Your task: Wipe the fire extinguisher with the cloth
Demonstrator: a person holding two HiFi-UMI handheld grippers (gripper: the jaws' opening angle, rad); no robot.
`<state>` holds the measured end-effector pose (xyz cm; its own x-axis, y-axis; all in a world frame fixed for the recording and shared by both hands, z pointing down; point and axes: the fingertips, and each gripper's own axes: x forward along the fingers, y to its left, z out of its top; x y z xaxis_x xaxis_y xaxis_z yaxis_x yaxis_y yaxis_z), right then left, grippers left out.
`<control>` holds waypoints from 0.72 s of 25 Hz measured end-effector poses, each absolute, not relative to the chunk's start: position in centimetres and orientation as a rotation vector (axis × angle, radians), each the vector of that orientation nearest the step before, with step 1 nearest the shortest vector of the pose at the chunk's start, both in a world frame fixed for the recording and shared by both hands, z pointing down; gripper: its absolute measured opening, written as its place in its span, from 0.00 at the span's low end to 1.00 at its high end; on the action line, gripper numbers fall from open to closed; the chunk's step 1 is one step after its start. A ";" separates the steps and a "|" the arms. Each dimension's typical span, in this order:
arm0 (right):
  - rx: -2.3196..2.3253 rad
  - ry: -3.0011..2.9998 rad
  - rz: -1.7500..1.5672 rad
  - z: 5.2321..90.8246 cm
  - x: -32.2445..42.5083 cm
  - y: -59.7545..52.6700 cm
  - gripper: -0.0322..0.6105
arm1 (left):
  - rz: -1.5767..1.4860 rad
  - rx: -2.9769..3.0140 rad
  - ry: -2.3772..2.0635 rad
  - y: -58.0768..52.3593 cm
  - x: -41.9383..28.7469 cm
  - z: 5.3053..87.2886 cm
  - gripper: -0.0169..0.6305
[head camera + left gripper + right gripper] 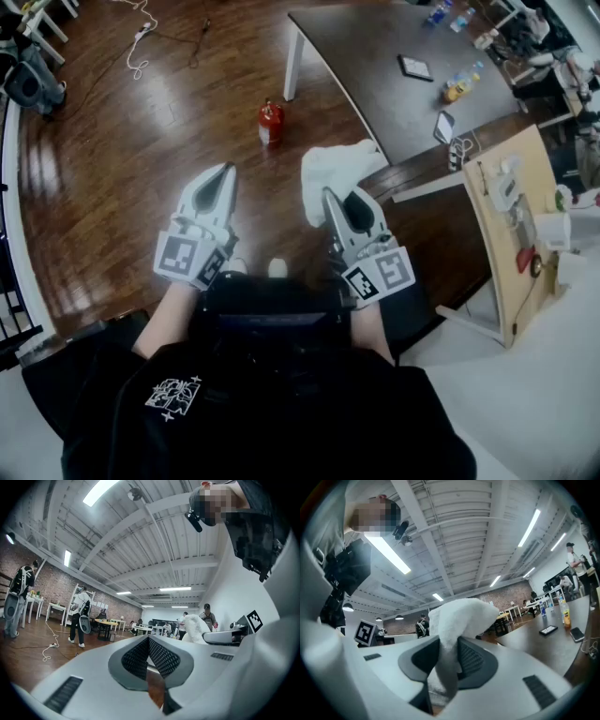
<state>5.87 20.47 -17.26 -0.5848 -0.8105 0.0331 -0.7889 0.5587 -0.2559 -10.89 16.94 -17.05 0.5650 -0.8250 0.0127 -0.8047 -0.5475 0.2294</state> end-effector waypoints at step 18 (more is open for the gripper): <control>-1.432 2.707 -0.436 -12.1 7.7 9.5 0.25 | -0.136 2.568 -1.306 6.0 -9.7 -12.9 0.03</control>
<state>7.75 9.47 -12.08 -0.5703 -0.8167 0.0883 -0.8031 0.5319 -0.2685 -9.74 6.03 -12.86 0.5922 -0.8052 0.0323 -0.7811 -0.5637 0.2685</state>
